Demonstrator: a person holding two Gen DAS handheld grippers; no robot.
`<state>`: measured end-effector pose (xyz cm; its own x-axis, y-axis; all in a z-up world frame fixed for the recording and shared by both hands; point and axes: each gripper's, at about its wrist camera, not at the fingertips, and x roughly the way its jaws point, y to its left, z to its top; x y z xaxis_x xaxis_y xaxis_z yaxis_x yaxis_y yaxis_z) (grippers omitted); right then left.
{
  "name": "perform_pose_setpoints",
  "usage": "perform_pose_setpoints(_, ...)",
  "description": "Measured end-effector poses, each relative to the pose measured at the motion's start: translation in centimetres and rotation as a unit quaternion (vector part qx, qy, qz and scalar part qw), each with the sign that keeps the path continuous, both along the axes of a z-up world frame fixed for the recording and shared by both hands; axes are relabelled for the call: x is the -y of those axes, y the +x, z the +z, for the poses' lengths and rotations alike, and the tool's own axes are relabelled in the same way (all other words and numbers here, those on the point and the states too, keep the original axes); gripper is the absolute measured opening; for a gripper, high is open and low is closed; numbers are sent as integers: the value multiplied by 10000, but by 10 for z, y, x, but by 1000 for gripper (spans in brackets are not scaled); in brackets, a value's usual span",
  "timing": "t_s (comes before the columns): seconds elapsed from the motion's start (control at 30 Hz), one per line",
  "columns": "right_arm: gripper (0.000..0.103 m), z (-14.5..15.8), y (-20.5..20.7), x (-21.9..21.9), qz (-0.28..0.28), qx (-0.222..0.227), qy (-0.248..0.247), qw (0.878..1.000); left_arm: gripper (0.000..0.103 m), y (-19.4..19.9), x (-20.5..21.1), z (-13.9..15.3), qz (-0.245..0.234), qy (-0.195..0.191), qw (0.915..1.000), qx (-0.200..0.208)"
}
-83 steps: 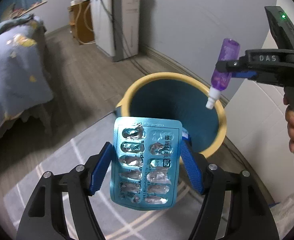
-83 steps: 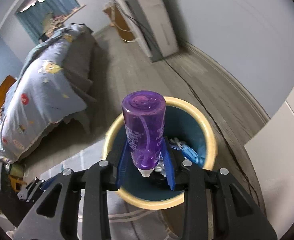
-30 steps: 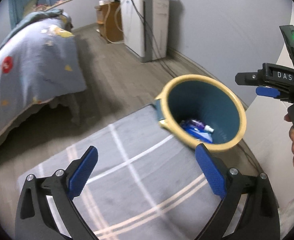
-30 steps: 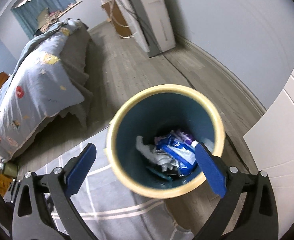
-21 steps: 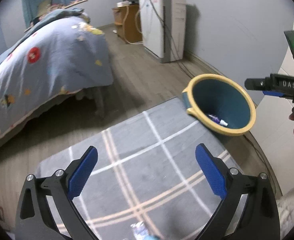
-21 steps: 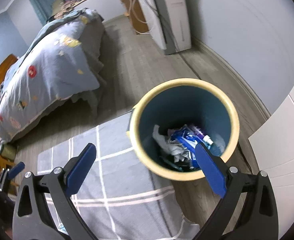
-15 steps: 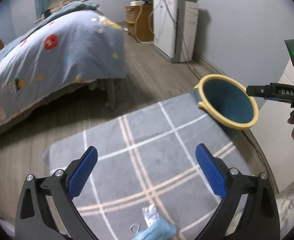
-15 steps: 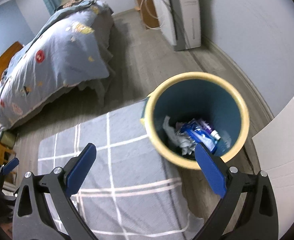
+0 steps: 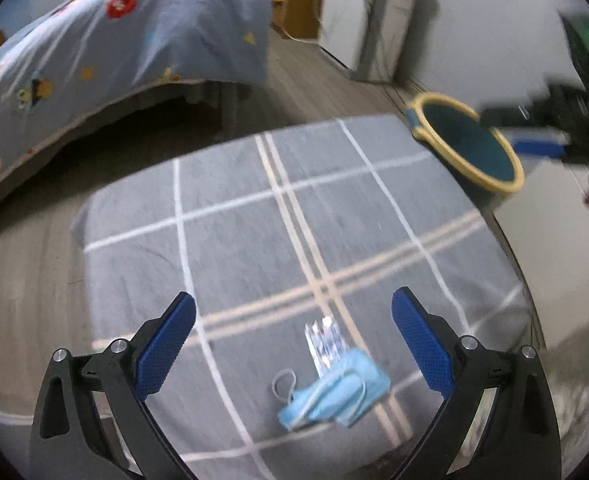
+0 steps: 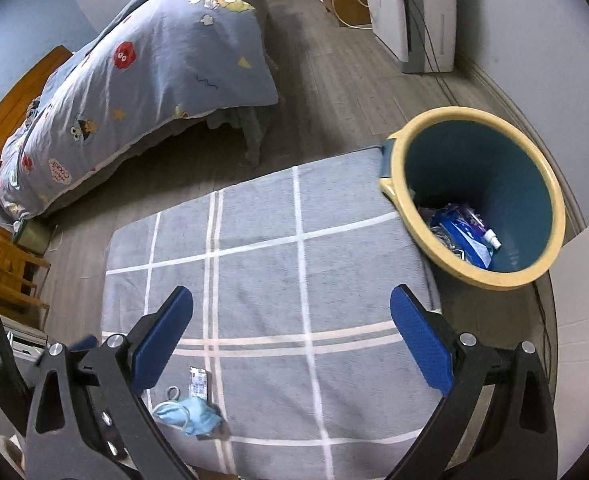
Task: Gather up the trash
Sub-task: 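Move both open tools back over the mask and sachet on the mat, then grasp the blue face mask with the left tool while the right tool grasps the white sachet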
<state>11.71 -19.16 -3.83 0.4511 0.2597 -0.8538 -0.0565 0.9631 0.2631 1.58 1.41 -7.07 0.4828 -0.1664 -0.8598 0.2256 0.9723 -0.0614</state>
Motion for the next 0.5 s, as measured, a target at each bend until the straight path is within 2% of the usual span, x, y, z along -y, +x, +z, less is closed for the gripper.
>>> perform_pose_setpoints(0.1,97,-3,2,-7,-25,-59,-10,10000,95,-10,7,-11,-319,34,9994,-147)
perform_pose_setpoints(0.17,97,-5,2,-11,-31,-74,-11,10000,85,-16,11,-20,-530,-20,9981,-325)
perform_pose_setpoints(0.2,97,-5,2,-11,-28,-77,-28,10000,76,-18,13,-25,-609,-25,9972,-436)
perform_pose_setpoints(0.23,97,-7,2,-12,-17,-85,-58,9999,70,-20,15,-33,-722,5,9954,-628)
perform_pose_setpoints(0.27,97,-7,2,-13,-6,-95,-72,9999,69,-21,16,-38,-777,42,9944,-715)
perform_pose_setpoints(0.43,97,-12,0,-16,39,-145,-154,9998,44,-28,22,-56,-1034,181,9884,-1102)
perform_pose_setpoints(0.5,97,-15,-3,-15,43,-166,-140,9998,39,-29,24,-59,-1102,195,9865,-1200)
